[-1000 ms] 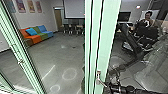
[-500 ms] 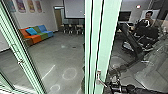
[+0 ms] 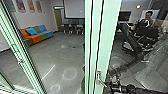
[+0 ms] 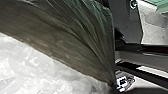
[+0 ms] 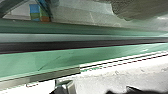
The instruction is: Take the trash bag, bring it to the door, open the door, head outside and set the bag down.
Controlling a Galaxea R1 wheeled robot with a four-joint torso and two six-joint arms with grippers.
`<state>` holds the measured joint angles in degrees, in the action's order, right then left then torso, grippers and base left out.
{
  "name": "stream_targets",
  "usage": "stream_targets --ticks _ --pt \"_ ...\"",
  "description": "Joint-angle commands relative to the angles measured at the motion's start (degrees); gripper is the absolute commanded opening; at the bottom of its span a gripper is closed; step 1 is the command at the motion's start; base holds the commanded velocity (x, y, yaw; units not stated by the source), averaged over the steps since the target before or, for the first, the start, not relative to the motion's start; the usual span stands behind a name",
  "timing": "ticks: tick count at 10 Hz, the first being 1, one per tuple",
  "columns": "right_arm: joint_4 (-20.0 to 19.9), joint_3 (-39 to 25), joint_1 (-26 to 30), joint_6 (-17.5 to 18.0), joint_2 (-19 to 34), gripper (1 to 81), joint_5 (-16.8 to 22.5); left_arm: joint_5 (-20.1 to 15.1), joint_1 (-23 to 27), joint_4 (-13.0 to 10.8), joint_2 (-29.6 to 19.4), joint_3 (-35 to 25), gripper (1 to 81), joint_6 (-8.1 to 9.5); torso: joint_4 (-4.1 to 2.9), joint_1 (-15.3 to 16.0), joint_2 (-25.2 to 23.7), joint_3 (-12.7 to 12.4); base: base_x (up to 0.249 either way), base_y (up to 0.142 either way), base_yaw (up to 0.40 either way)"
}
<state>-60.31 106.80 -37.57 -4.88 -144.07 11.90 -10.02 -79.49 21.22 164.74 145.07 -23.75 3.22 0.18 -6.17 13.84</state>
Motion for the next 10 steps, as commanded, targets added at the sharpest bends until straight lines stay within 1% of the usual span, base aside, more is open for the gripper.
stream_targets --ticks 1,6,8,10 --pt "1.6 5.2 0.1 1.2 4.6 81.1 1.3 -4.3 2.6 0.4 -0.6 -0.3 1.0 -0.07 0.00 0.0 0.0 0.0 0.000 0.000 0.000" --pt "1.2 4.6 -0.1 1.3 4.9 81.1 1.4 -4.2 2.6 0.6 -0.6 -0.3 1.0 -0.07 0.00 -0.1 0.0 0.0 0.095 0.000 0.000" --pt "1.1 3.5 0.1 1.3 6.0 81.1 1.4 -4.2 2.6 0.7 -0.6 -0.3 1.0 -0.07 0.00 -0.1 0.0 0.0 0.115 0.000 0.000" --pt "0.0 3.1 0.6 1.3 7.8 81.1 1.4 -4.2 2.6 0.7 -0.7 -0.3 1.0 0.02 0.00 -0.2 0.0 0.0 0.000 0.000 0.000"
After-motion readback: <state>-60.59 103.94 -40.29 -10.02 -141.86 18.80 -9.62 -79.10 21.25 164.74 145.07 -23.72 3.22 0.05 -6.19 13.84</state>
